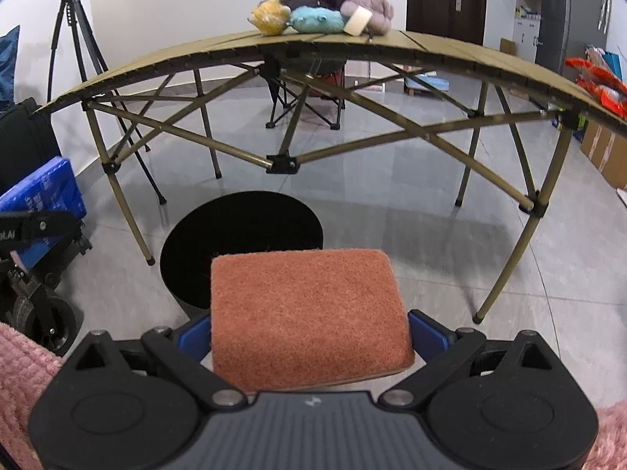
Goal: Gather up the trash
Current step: 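Lift the blue box and sponge off the table and carry both over the bin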
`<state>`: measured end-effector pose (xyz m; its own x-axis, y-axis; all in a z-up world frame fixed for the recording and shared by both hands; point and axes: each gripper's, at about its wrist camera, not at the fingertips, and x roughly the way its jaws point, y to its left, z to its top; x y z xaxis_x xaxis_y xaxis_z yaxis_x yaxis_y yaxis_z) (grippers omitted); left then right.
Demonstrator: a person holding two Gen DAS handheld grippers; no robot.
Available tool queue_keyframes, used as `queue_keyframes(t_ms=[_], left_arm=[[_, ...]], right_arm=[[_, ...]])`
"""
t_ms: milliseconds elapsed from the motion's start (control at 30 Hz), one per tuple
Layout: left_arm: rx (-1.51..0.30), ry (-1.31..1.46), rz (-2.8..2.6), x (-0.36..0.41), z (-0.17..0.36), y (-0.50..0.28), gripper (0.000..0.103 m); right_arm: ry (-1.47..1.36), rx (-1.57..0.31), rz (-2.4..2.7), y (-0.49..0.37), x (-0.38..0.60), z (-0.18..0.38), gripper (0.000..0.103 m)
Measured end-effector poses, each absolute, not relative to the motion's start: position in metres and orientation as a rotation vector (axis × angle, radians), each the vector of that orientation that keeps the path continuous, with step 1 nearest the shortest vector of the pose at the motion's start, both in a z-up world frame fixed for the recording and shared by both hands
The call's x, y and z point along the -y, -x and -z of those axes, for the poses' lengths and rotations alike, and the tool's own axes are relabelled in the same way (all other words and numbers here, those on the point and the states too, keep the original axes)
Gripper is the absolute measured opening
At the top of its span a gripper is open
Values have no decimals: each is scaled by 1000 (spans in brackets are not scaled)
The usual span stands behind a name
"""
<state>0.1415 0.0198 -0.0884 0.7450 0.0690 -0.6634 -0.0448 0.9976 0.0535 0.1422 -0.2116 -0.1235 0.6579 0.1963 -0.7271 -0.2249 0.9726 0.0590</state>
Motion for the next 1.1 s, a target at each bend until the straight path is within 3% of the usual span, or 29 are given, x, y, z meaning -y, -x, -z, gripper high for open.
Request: queue_keyframes(t_ms=[1100], left_arm=[[-952, 25, -106, -16, 113, -210, 24]], right_arm=[[-154, -924, -53, -192, 256, 148, 100]])
